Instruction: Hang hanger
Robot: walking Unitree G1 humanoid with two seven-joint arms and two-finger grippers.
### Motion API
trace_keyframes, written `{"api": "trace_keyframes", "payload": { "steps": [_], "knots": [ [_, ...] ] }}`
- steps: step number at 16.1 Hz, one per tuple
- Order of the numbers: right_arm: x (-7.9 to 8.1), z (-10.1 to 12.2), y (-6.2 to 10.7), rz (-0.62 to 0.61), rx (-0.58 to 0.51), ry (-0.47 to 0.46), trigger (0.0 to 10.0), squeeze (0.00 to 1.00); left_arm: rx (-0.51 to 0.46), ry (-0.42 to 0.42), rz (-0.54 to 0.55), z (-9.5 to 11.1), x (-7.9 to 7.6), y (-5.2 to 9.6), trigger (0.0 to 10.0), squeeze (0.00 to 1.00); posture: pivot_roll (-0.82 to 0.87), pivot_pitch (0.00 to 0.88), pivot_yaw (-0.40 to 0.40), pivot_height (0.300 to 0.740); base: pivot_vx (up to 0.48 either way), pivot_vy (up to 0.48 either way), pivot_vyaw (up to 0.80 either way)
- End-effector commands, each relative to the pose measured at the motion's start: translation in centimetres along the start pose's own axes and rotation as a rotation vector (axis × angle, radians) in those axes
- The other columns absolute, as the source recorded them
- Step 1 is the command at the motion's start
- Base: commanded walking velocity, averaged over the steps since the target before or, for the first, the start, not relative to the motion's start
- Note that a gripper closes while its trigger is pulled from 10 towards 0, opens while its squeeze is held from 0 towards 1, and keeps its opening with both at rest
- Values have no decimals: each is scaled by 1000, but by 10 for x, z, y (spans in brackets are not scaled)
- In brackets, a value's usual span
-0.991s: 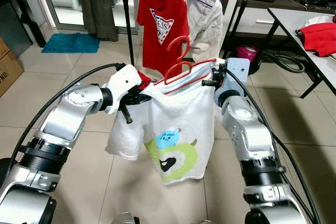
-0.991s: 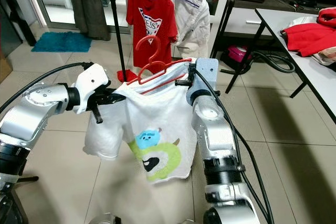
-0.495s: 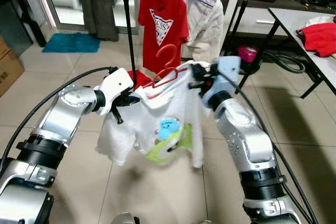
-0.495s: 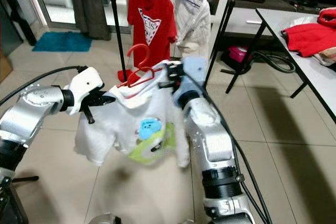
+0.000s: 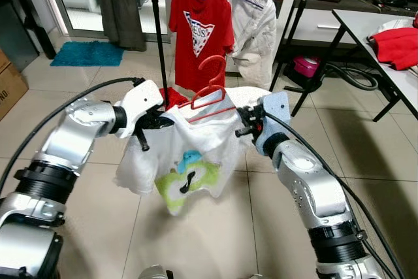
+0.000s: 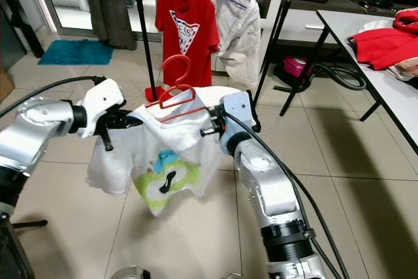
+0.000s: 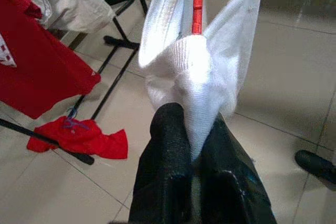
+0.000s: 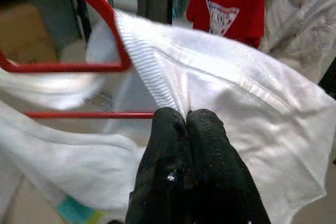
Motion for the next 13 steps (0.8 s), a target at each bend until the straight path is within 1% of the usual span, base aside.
{"api": "trace_keyframes", "payload": {
  "steps": [1,3,5,6,7,9,10,11,13],
  "knots": [
    [-4,-8,1,-10,35,6,10000,1000,-50,-44,-5,16,5,9,0,0,-36,0,-16,740,0,0,0],
    [-11,-8,4,-4,24,16,10000,1000,-55,-58,-26,17,6,17,0,0,-32,0,-21,740,0,0,0],
    [-26,3,16,93,-36,77,10000,1000,-54,-75,-63,11,8,29,0,0,-32,0,-21,740,0,0,0],
    [-30,7,19,109,-57,87,10000,1000,-50,-78,-68,9,8,30,0,0,-32,0,-21,740,0,0,0],
    [-38,39,34,218,-208,124,10000,1000,-40,-101,-130,6,2,36,0,0,-39,0,-12,740,0,0,0],
    [-38,53,40,281,-264,148,10000,1000,-32,-109,-171,4,-3,38,0,0,-39,0,-12,740,0,0,0],
    [-32,71,51,408,-316,197,10000,1000,-6,-132,-229,-1,-9,40,0,0,-43,0,-7,740,0,0,0],
    [-24,81,59,538,-318,242,10000,1000,14,-157,-266,-5,-12,40,0,0,-45,0,-8,740,0,0,0],
    [-18,80,62,616,-290,274,10000,1000,14,-171,-276,-4,-13,40,0,0,-45,0,-8,740,0,0,0]
  ]
}}
Point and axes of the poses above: a point about 5 cm out from each wrist's last joint towards the gripper, its own y axis pointing back from the gripper into the wrist, its own z axis along the axis of the wrist's last joint, x = y × z, the point moved 4 cm from there along -y, pointing out of the wrist towards the gripper, and after that the axes turned 5 degrees about y, right-handed, at the moved point
